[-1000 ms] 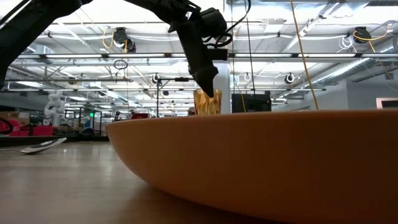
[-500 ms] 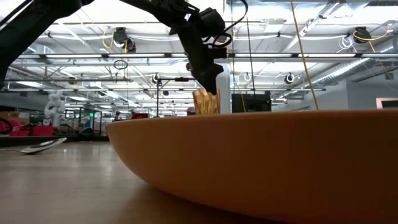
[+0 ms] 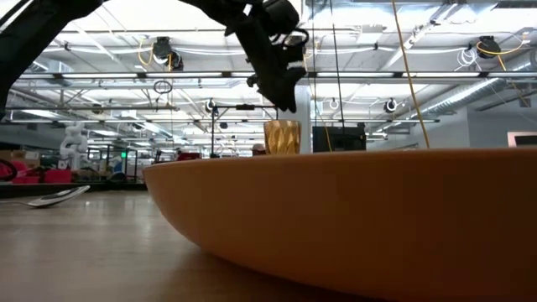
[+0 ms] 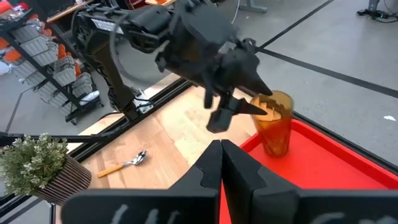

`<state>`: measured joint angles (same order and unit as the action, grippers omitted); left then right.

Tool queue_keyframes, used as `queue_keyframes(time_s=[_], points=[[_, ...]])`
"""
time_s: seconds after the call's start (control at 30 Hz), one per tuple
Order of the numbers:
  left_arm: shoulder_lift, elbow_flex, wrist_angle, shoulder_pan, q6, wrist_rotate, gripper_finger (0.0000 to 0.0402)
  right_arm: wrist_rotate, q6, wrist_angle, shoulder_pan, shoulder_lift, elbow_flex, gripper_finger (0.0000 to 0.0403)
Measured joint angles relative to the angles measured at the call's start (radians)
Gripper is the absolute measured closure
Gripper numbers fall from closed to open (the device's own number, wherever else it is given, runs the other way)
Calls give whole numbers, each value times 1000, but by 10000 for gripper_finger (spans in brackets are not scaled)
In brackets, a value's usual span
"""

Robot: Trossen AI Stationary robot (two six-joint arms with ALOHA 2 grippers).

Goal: Pick and place plate/cup/fork/spoon on tray
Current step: Put the brown cup on the red tray, then put the orange plate on the red tray to the bottom right of the brown cup

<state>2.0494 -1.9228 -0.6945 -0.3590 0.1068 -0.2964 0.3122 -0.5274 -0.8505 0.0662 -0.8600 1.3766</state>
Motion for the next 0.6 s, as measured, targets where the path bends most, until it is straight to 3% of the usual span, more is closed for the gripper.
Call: queue_keyframes(time_s=[0.37,0.6], points=[[-140,-1,-5,6,-57,24,201,-8,-174,4,-2,-19,0,403],[-255,-1,-13,6,-146,81,202,-93,-313,9,-3,-67,0,395]])
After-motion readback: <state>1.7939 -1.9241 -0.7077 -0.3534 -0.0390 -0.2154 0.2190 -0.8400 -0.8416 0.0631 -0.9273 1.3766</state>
